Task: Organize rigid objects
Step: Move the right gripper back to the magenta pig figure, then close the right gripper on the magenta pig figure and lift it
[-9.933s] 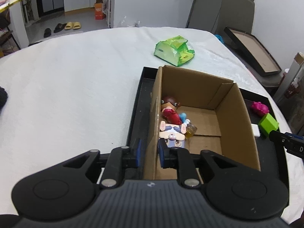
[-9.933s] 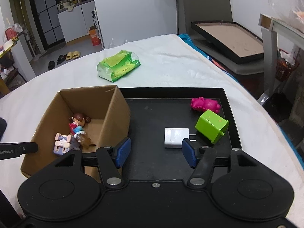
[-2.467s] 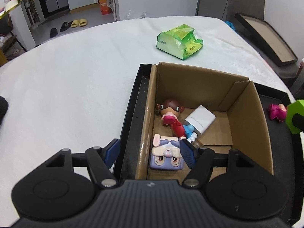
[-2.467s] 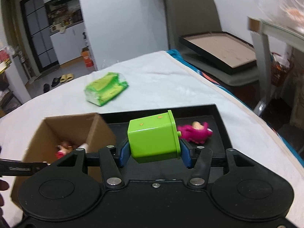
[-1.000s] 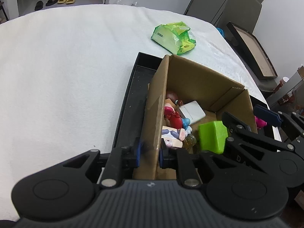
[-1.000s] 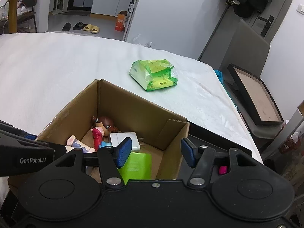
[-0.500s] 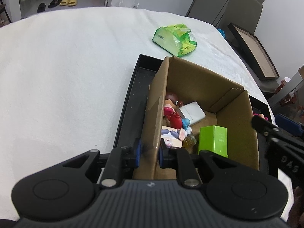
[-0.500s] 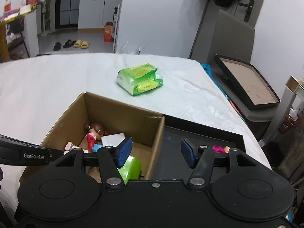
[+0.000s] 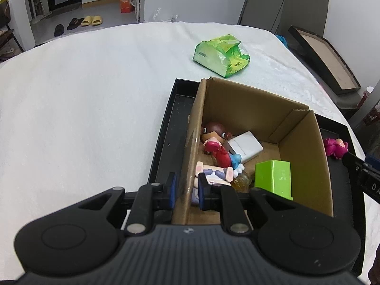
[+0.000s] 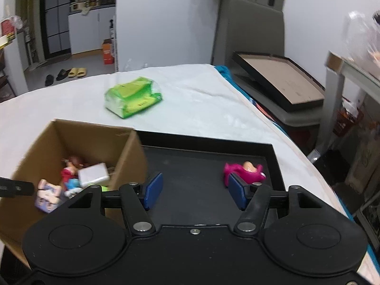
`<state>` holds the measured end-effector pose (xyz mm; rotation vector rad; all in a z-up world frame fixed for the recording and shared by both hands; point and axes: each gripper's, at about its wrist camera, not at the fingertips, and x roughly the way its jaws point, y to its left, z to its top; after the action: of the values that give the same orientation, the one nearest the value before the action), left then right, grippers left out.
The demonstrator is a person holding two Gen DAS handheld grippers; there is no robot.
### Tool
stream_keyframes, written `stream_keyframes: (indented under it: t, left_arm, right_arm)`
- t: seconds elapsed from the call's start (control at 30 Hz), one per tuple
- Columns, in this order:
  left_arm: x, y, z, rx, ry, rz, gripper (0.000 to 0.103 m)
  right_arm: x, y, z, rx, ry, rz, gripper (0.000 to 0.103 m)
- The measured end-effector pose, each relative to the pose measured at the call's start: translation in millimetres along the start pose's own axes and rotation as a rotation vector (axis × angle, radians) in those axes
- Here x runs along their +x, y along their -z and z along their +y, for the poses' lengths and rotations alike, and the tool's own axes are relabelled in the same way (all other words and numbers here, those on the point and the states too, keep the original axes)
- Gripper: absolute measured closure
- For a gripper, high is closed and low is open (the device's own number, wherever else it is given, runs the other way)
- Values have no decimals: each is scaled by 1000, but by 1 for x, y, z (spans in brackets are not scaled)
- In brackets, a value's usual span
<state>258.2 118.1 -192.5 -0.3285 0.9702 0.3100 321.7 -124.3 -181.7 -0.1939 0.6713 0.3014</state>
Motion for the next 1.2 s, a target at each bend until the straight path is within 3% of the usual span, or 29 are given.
stream_keyframes:
  t: [0.07, 0.17, 0.33, 0.4, 0.47, 0.93, 1.2]
  left_arm:
    - [1, -1, -2, -3, -18, 3, 87]
    - [1, -3, -4, -6, -55, -3, 82]
    - [0, -8, -15, -3, -88, -62, 56]
    - [2, -10, -21, 7, -105, -74, 52]
    - [5, -11, -26, 14, -114, -75, 50]
    - [24, -17, -43, 40, -229, -76, 44]
    - [32, -18, -50, 62, -248, -64, 44]
  right_arm:
    - [7, 6, -10, 26, 11, -6, 32]
    - [20, 14, -23, 73, 20, -7, 29]
    - [49, 28, -38, 120, 29, 1, 23]
    - [59, 29, -41, 116, 47, -1, 17]
    - [69, 29, -46, 138, 37, 5, 13]
    - [115, 25, -71, 244, 46, 38, 12]
    - [119, 25, -70, 220, 85, 14, 13]
